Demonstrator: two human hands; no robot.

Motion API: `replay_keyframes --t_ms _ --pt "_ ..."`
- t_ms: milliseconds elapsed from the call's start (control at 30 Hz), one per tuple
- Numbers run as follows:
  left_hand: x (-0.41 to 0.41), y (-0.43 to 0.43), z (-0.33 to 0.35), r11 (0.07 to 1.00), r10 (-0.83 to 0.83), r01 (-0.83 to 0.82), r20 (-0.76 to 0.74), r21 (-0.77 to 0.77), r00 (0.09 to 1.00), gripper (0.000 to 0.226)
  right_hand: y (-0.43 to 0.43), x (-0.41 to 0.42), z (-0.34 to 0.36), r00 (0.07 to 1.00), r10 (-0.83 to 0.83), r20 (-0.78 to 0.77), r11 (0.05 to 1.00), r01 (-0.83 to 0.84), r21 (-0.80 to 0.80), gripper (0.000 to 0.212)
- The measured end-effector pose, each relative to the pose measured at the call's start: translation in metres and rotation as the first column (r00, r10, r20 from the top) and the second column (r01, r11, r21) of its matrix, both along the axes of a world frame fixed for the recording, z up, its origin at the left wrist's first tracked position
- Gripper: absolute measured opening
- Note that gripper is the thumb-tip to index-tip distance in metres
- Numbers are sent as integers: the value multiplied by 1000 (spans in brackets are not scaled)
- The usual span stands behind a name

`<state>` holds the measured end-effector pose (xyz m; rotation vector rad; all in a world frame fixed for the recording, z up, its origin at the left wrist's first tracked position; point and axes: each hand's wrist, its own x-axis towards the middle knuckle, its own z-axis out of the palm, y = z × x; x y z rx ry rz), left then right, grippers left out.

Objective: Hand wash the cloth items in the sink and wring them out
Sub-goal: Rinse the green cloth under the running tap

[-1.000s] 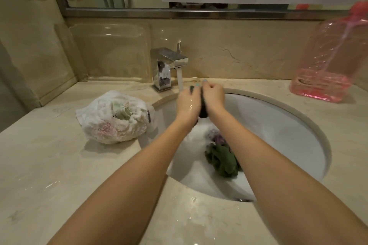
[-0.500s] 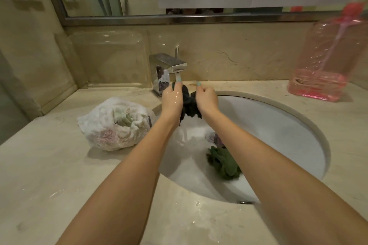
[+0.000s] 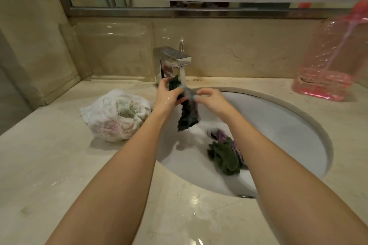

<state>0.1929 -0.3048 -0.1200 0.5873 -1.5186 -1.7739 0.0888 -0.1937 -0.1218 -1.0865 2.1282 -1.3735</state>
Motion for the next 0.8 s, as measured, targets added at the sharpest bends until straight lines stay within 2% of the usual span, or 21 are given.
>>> replay_keyframes --t_ms 67,200,300,367,467,567,600,667,733,800 --pt "0 1 0 997 3 4 96 -72 995 51 -2 -5 -2 994 -93 -65 995 90 -45 17" --pt "0 -11 -4 932 224 -128 262 -340 939 36 -6 0 2 982 -107 -157 994 103 -29 20" --pt "2 -11 -5 905 270 -119 337 -408 902 35 -6 0 7 990 -92 -108 995 88 -41 22" --pt "1 -11 -8 889 254 -76 349 -451 902 33 -3 -6 7 992 -113 -52 990 108 -86 12" --pt "-1 -8 -8 908 245 -100 322 -407 915 30 -5 -4 9 995 -99 -25 987 95 -130 17" --pt "-5 -3 -7 998 65 -56 267 -41 961 34 -18 7 9 996 -81 -45 983 72 -168 15" --pt "-7 2 -6 1000 21 -25 241 15 970 40 -22 13 9 995 -90 -43 980 81 -183 15" --pt "-13 11 -4 998 36 -22 235 -62 971 45 -31 25 8 990 -137 -31 968 127 -218 19" --pt "-16 12 0 982 149 -111 271 -151 951 36 -36 35 7 987 -160 -23 957 149 -248 28" --pt "-17 6 -1 960 243 -184 300 -211 922 26 -39 42 11 996 -91 -24 964 82 -251 33"
